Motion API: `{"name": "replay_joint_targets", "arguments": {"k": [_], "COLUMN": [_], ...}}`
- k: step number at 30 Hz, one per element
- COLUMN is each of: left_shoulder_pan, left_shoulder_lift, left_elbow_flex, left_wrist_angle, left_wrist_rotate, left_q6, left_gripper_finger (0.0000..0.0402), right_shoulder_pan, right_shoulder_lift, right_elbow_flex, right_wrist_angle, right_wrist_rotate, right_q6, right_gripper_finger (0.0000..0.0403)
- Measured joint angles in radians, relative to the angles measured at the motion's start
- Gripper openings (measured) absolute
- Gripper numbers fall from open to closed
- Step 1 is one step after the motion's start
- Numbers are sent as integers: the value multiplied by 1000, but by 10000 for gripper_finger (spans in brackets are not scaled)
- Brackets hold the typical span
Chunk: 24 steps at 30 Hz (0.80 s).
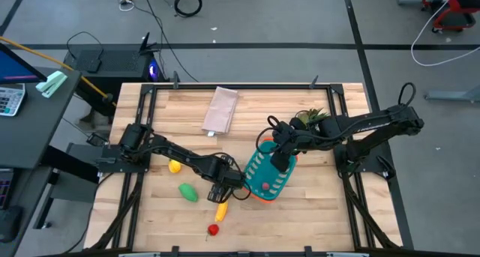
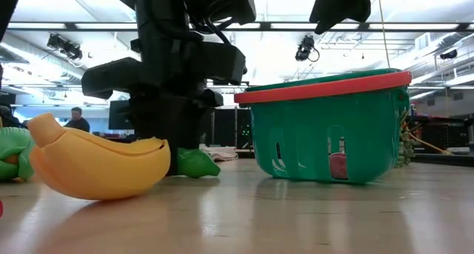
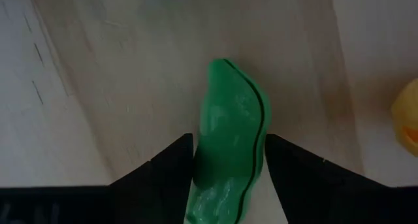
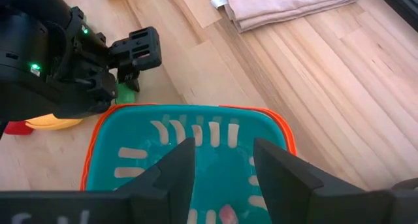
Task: Pick and placing Produce into tupperware
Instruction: Put the green pea into the blue basket
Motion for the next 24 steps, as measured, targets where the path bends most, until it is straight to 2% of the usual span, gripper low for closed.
{"name": "replay_joint_targets", "arguments": {"k": [7,15,19,24], "left_shoulder_pan": [0,0,-5,-7], "left_shoulder_lift": [-4,-67,-101,-113], "left_elbow_flex": [1,28,133,327], "left_wrist_angle": [-4,-58,-150,-239], "left_wrist_rotate": [-1,1,1,-6], "left_q6": [-109,-258,-275,-239], "left_gripper_finger": [129,127,143,126], "right_shoulder_pan": [0,0,0,0], "right_shoulder_lift": [0,0,0,0], "right_elbow_flex": [0,-1,-1,-1], "right_wrist_angle": [0,2,3,3], "right_wrist_rotate": [0,3,25,31], "right_q6": [-4,-14,-31,-32], "right_gripper_finger": [163,163,163,163]}}
